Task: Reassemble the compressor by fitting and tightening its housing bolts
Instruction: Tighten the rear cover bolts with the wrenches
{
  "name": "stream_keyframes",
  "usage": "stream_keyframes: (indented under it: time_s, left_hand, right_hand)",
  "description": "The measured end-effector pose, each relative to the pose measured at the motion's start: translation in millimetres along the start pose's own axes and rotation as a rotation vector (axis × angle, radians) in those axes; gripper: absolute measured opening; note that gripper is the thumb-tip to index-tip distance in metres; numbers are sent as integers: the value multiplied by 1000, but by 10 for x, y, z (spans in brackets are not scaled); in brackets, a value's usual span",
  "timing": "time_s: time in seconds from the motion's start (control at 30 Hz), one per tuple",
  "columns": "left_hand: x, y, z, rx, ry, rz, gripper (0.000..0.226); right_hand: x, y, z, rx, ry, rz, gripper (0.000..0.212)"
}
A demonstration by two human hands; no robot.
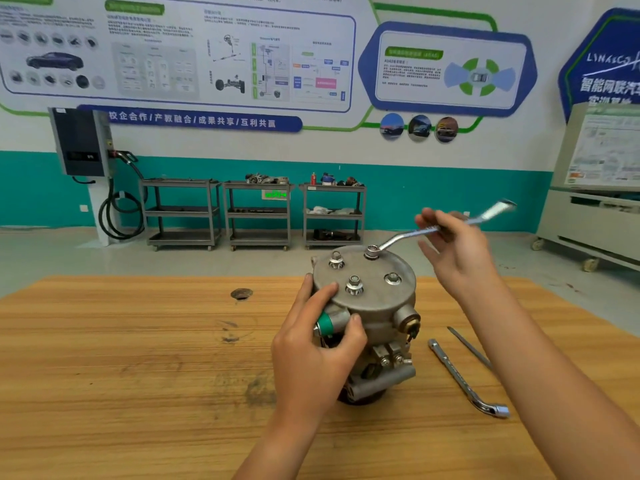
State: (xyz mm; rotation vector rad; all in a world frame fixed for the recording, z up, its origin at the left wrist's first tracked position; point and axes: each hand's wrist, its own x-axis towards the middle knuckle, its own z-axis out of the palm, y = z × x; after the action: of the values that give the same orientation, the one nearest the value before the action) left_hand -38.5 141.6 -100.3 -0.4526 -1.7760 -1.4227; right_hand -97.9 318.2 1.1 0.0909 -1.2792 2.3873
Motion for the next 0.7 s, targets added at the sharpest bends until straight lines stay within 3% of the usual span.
stream_keyframes:
  time_s: [0.1, 0.17, 0.23, 0.3, 0.37, 0.5, 0.6, 0.7]
  left_hand:
    - [4, 45, 9, 18, 1, 8, 42]
    - [0, 60, 22, 43, 0, 22, 42]
    - [8, 100, 16, 48, -25, 42, 38]
    - [4, 138, 2, 138, -37, 83, 35]
    - [5, 112, -7, 210, -11, 97, 39]
    - [12, 91, -18, 71, 35, 42, 18]
    - [13, 59, -41, 47, 12, -4, 42]
    - [24, 28, -57, 32, -2, -25, 39]
  right_hand:
    - [-723, 45, -207, -239, -114, -347, 17]
    - [-1145, 160, -183, -632, -323, -611, 18]
    - [-1344, 260, -65, -1089, -522, -886, 32]
    - [-1336, 284, 183, -1392, -589, -1067, 37]
    - [-1235, 242, 534, -1565, -677, -1009, 34]
    - [-739, 378, 1113, -1941, -774, -981, 30]
    - [-297, 426, 1304, -1842, -710, -767, 30]
    - [147, 382, 1212, -1661, -488, -431, 30]
